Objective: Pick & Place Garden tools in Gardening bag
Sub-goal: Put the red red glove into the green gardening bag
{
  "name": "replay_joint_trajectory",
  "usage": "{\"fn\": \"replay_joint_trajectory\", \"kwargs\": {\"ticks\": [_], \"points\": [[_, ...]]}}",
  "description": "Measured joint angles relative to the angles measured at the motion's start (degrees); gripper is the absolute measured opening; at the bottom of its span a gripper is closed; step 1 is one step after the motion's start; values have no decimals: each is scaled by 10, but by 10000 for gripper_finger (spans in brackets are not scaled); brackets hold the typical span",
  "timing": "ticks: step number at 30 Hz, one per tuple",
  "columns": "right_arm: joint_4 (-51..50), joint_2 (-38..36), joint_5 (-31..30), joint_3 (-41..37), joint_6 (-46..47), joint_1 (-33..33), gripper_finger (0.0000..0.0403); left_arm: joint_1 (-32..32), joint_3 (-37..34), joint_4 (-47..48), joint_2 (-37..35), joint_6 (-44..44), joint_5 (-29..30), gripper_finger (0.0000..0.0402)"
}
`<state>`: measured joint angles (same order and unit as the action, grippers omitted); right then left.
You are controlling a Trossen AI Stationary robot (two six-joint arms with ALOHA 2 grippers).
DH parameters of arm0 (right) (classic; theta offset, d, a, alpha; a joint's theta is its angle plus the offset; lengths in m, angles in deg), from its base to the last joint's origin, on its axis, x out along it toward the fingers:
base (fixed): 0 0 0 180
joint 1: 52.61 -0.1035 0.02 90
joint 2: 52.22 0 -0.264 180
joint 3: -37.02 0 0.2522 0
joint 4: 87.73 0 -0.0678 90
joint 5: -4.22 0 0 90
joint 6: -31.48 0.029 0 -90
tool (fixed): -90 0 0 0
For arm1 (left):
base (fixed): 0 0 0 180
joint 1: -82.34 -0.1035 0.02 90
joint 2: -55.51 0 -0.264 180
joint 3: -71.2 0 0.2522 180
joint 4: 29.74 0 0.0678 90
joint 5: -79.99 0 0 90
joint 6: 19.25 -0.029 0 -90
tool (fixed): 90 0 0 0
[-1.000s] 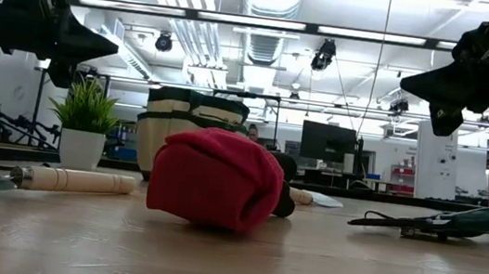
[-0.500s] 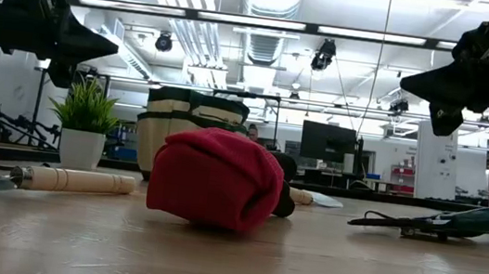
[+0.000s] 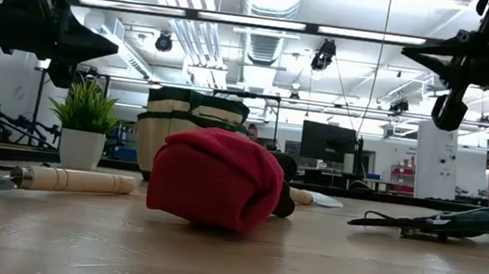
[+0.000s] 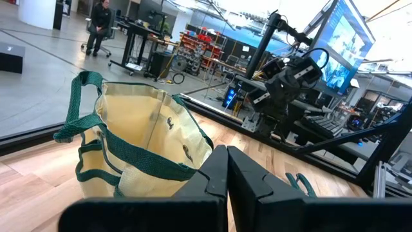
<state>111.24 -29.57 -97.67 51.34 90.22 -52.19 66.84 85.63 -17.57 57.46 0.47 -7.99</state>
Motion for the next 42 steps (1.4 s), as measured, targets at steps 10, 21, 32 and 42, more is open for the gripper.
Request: {"fn": "replay_joint_trajectory", "kwargs": {"ticks": [10, 21, 32, 42], "points": [[67, 23, 74, 39, 63, -22, 9, 0, 0, 1, 0, 0, 0, 5], [-262, 262, 99, 303, -105, -64, 9, 0, 0, 2, 1, 0, -1, 5], [-449, 552, 183, 574, -199, -109, 17, 0, 0, 2, 1, 0, -1, 5], [-597, 761, 192, 842, -369, -141, 120, 0, 0, 3, 1, 0, 0, 5]]}}
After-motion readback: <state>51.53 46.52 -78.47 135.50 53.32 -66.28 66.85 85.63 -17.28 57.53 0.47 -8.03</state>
